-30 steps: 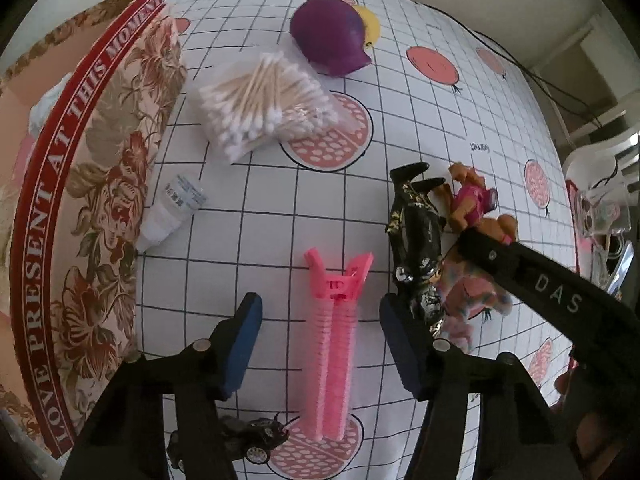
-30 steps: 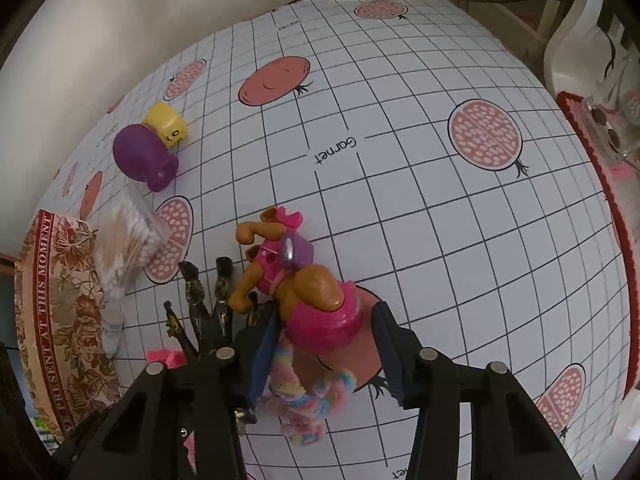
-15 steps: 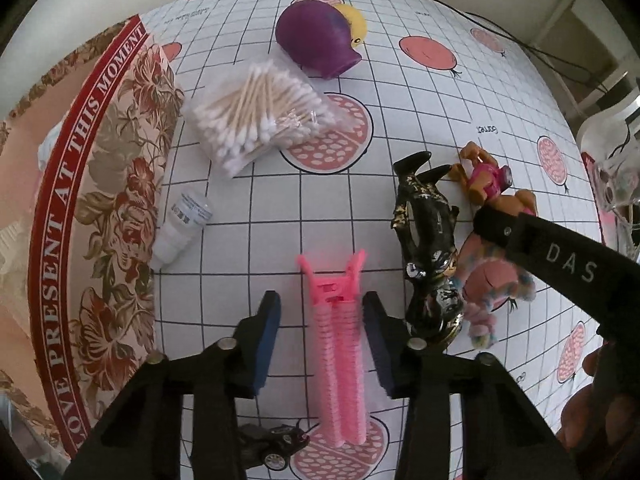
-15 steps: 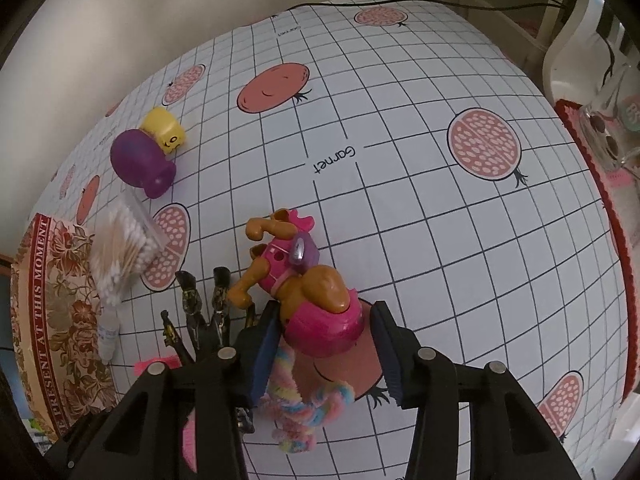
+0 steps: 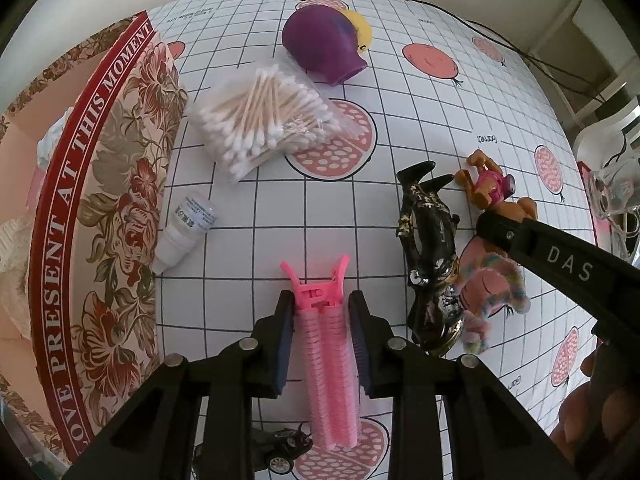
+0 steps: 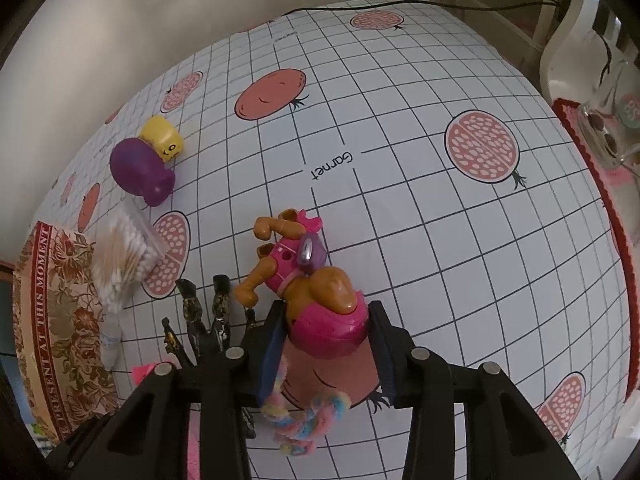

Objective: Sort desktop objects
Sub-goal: 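Grasp the pink hair roller with the left tool while the right tool grasps the pink-haired doll, then lift the pink roller and doll and carry both over the pink box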

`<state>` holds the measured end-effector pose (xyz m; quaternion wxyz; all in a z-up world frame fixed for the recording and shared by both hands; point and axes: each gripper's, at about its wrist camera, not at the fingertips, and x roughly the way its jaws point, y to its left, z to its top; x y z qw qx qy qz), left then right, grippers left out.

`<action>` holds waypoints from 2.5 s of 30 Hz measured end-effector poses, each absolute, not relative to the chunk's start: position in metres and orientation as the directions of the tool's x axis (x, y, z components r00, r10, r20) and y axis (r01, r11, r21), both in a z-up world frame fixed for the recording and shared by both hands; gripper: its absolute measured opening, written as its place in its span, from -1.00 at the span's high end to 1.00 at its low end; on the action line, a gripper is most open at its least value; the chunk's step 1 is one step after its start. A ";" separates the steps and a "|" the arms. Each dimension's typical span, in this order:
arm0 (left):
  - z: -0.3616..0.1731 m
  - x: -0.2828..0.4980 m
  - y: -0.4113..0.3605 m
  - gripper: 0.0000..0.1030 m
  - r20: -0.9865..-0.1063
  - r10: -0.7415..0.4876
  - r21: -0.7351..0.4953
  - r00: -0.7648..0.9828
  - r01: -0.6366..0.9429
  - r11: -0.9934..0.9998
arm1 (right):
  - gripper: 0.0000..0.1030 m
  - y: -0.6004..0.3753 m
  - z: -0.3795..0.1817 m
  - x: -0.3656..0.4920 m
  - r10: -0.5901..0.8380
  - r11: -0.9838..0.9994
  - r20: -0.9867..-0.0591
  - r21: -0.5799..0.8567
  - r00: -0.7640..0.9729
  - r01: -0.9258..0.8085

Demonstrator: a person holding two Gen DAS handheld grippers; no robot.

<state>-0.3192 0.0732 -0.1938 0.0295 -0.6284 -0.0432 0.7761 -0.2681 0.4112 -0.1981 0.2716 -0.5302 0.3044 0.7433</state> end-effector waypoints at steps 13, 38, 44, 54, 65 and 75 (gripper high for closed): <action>-0.181 -0.319 0.059 0.45 -0.958 0.152 -0.164 -0.245 0.028 -0.986 | 0.18 0.412 -0.173 -0.247 0.108 -0.656 -0.921 0.216 -0.374 -0.723; -0.131 -0.318 0.037 0.46 -0.817 0.263 -0.356 -0.514 0.089 -0.930 | 0.19 0.406 -0.106 -0.249 0.274 -0.681 -0.734 0.308 -0.622 -0.664; -0.120 -0.316 0.022 0.46 -0.787 0.265 -0.388 -0.558 0.114 -0.915 | 0.19 0.401 -0.108 -0.256 0.243 -0.691 -0.725 0.336 -0.644 -0.640; -0.104 -0.307 -0.023 0.46 -0.755 0.194 -0.407 -0.626 0.215 -0.888 | 0.19 0.359 -0.101 -0.287 0.152 -0.781 -0.685 0.358 -0.713 -0.511; -0.096 -0.289 -0.087 0.46 -0.746 0.069 -0.413 -0.662 0.379 -0.828 | 0.19 0.286 -0.093 -0.319 -0.008 -0.885 -0.642 0.361 -0.767 -0.293; -0.090 -0.266 -0.140 0.46 -0.745 -0.063 -0.406 -0.664 0.527 -0.746 | 0.19 0.233 -0.093 -0.337 -0.115 -0.923 -0.644 0.351 -0.756 -0.158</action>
